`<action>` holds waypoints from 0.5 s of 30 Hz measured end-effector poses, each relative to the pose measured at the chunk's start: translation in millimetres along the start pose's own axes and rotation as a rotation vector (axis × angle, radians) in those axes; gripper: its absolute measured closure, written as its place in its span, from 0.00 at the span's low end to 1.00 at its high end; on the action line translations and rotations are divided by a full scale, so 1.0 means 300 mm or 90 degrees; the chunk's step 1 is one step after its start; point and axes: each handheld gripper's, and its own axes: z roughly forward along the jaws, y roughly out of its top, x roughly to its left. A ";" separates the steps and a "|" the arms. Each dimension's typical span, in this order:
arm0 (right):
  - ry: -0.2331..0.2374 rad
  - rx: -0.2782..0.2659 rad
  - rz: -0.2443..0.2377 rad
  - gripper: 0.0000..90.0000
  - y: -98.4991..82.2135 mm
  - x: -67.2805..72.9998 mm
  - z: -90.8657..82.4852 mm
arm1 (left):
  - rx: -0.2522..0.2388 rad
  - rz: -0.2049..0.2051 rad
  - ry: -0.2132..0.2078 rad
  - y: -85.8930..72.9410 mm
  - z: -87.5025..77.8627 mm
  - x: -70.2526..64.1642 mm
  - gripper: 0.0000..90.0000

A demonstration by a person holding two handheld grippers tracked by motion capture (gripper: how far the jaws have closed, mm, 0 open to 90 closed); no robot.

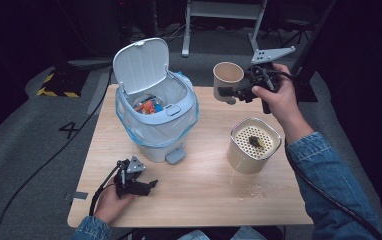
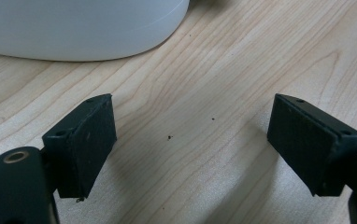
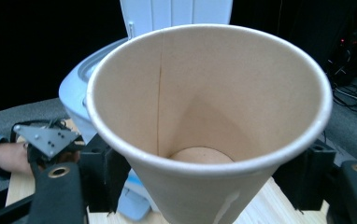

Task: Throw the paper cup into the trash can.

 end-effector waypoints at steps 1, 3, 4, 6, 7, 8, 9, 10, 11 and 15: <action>-0.003 -0.001 -0.003 0.32 0.009 0.001 0.011 | 0.000 0.000 0.000 0.000 0.000 0.000 0.17; -0.005 -0.003 -0.008 0.32 0.028 0.006 0.038 | 0.000 0.000 0.000 0.000 0.000 0.000 0.17; -0.003 -0.005 -0.009 0.32 0.035 0.008 0.047 | -0.002 -0.001 0.000 0.000 0.000 0.000 0.17; 0.003 -0.013 -0.007 0.32 0.050 0.012 0.079 | -0.001 -0.003 -0.002 0.000 0.000 0.000 0.17; 0.006 -0.015 -0.008 0.32 0.055 0.013 0.090 | -0.002 -0.002 -0.001 0.000 0.000 0.000 0.17; 0.009 -0.017 -0.006 0.32 0.062 0.015 0.109 | -0.003 -0.003 -0.001 0.000 0.001 0.000 0.17; 0.011 -0.020 -0.006 0.32 0.066 0.017 0.125 | -0.003 -0.001 0.000 0.000 0.001 0.001 0.17; 0.012 -0.020 -0.006 0.32 0.069 0.018 0.136 | -0.002 0.000 -0.001 0.000 0.000 0.001 0.17; 0.012 -0.021 -0.008 0.32 0.073 0.020 0.151 | -0.003 0.000 0.000 0.000 0.001 0.001 0.17; 0.016 -0.033 -0.014 0.31 0.092 0.028 0.208 | -0.002 0.000 -0.001 0.000 0.001 0.001 0.17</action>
